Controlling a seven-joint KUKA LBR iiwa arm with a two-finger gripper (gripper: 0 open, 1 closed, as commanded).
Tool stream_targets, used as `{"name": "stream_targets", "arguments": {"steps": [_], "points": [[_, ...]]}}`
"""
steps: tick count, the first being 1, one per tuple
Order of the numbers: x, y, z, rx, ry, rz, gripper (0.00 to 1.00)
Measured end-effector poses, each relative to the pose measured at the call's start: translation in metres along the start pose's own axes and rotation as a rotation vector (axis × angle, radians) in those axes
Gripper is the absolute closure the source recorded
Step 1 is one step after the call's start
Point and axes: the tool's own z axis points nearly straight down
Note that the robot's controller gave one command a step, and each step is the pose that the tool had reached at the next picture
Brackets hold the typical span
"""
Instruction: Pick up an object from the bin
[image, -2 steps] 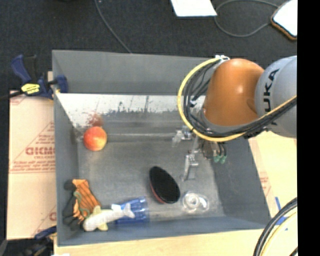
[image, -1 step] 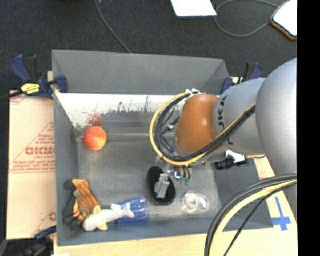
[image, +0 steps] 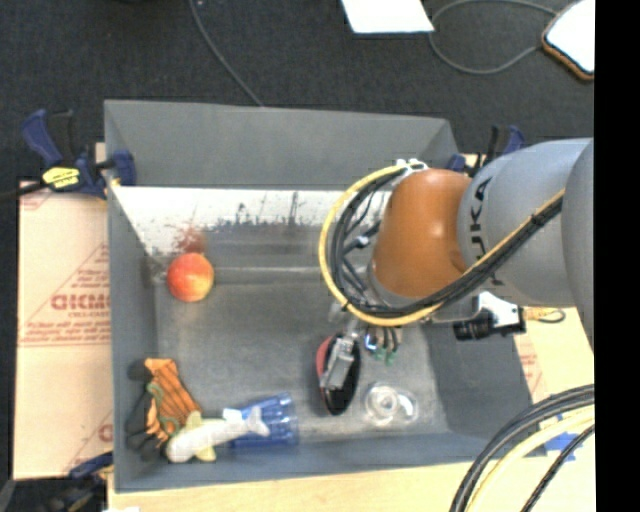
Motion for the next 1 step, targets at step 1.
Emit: {"name": "stream_targets", "arguments": {"steps": [1], "points": [[0.0156, -0.01, 0.0552, 0.0, 0.017, 0.25, 0.0]]}}
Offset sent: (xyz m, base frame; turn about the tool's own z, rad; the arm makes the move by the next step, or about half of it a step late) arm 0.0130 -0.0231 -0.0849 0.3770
